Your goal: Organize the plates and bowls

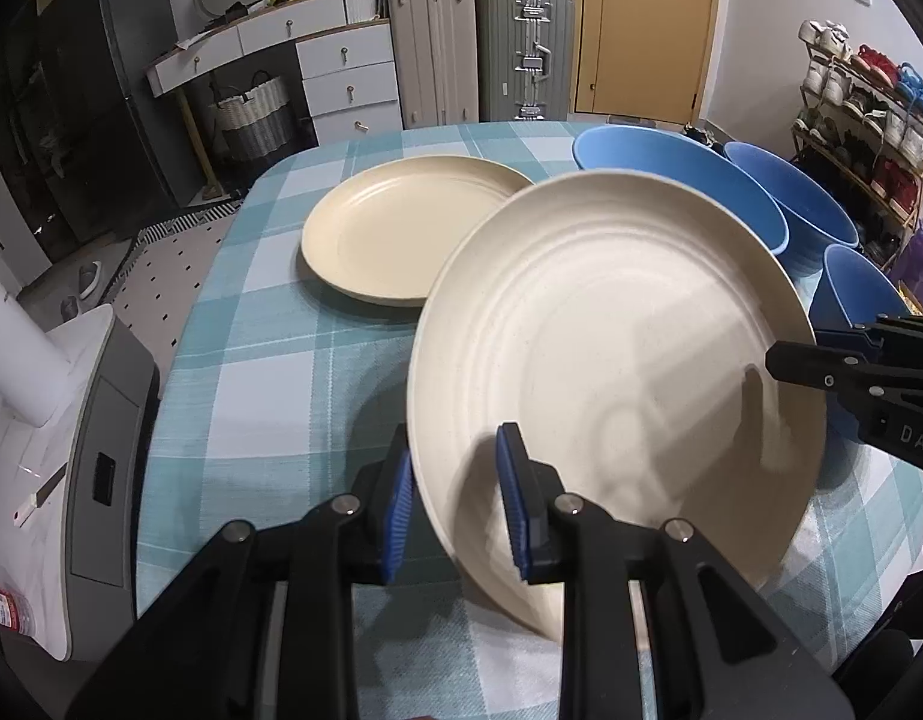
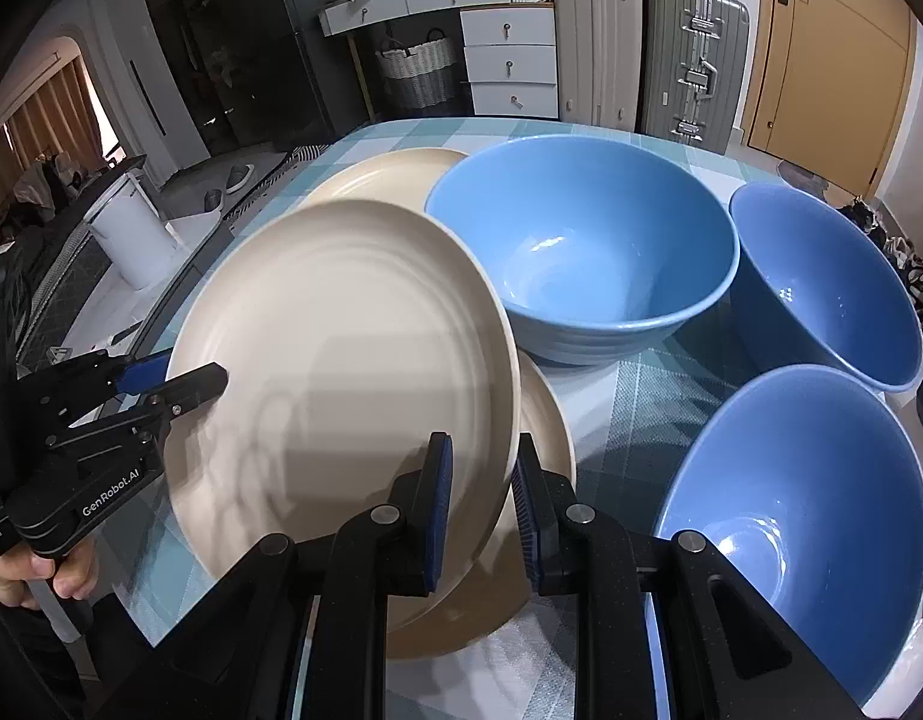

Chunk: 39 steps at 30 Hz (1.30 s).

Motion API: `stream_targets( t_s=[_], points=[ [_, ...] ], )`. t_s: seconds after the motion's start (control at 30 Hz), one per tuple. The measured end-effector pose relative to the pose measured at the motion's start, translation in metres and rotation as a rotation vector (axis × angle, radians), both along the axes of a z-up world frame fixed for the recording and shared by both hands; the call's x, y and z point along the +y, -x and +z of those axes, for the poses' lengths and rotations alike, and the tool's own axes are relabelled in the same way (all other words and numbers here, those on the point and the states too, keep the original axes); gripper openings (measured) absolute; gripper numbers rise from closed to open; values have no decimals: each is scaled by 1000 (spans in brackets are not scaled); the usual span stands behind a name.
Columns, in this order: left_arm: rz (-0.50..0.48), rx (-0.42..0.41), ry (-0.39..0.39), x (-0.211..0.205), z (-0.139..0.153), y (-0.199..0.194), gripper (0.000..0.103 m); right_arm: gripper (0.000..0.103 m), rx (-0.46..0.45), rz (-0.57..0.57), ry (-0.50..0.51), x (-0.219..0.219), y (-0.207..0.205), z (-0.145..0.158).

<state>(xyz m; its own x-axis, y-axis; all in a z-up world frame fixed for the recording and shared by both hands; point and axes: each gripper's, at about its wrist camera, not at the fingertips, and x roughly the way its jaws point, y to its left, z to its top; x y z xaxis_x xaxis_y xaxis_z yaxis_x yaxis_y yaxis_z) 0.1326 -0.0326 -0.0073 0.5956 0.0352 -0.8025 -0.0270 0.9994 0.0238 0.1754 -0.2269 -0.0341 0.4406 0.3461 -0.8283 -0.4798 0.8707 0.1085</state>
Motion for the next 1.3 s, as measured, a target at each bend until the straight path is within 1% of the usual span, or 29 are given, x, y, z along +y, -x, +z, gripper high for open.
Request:
stream_targets(
  t_s=[0.2,0.43,0.63,0.9,1.03,1.17,1.3],
  points=[
    [-4,9,-7,-4,-6,-3,25,20,-7,-8,23,0,1,-5],
    [-13,13,-12,-6,-7,-2,25,20,-13,-9,31,-2,4,-8],
    [-20,21,-2,-6,-8,2,25,20,-2,-13,33,-3,7,-6],
    [-35,30,-12,-12,-10,6,25,20,6,-9,57,-4,12,-10],
    [-41,38,-14,-15,-12,7,26,20,9,-17,53,-5,11,-10],
    [-41,43,-10,-15,-15,6,26,20,0,-13,69,-3,11,-10],
    [-38,45,-14,-16,-16,3,26,20,-38,-6,144,7,15,-14]
  ],
)
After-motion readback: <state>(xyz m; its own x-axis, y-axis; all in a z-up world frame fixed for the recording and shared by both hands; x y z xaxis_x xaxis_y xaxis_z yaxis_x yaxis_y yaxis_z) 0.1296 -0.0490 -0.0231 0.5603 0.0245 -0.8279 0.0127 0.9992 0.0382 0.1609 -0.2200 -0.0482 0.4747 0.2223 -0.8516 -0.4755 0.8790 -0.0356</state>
